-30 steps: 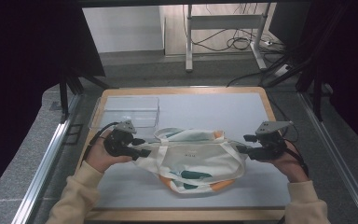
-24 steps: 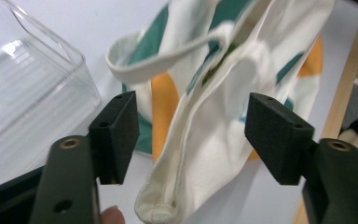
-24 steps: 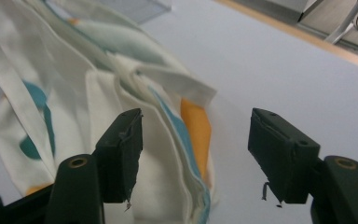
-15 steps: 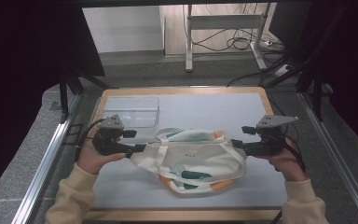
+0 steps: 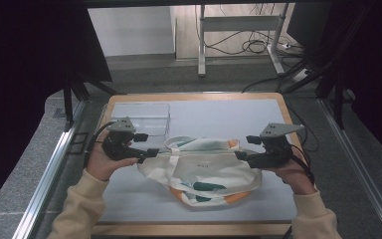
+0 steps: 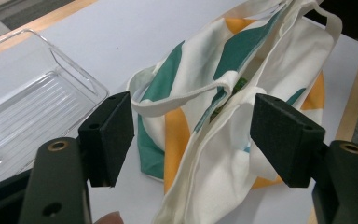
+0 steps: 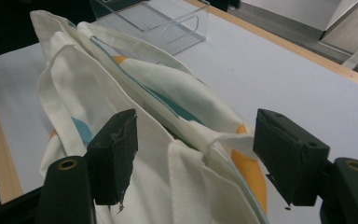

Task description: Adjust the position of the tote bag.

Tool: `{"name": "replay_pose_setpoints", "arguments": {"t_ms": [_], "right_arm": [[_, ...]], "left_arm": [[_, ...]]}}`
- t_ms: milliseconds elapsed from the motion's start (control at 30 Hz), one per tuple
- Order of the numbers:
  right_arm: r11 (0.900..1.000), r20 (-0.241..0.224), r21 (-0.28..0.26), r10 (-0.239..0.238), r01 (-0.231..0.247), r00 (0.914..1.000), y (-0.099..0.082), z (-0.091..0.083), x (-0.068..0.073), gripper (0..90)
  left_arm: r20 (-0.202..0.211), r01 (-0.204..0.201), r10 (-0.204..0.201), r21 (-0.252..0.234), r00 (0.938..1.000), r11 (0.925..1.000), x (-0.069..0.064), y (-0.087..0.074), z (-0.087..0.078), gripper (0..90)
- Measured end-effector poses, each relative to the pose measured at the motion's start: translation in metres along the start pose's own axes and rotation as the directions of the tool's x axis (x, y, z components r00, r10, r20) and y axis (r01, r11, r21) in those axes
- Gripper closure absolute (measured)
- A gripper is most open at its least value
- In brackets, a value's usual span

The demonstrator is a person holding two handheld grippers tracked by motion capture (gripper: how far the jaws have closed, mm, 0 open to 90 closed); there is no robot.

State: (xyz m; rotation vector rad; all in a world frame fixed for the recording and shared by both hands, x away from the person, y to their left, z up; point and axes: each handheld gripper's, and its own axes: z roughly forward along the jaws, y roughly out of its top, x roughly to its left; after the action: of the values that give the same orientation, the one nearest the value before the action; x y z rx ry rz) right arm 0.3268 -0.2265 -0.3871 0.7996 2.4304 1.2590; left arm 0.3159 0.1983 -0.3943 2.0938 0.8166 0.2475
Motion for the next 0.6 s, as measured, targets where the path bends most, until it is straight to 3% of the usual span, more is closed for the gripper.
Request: {"name": "replay_pose_setpoints", "arguments": {"t_ms": [300,600], "right_arm": [[0.9997,-0.022,-0.002,-0.024,0.024,0.9995,0.007,0.009,0.009,30.6],[0.9992,-0.048,-0.007,-0.04,0.04,0.998,0.011,0.014,0.017,30.4]], "left_arm": [[-0.014,-0.012,0.012,0.015,0.9998,0.9998,0.002,0.011,0.007,30.4],[-0.003,-0.03,0.03,0.017,0.9996,0.9994,0.002,0.025,0.013,29.9]]}}
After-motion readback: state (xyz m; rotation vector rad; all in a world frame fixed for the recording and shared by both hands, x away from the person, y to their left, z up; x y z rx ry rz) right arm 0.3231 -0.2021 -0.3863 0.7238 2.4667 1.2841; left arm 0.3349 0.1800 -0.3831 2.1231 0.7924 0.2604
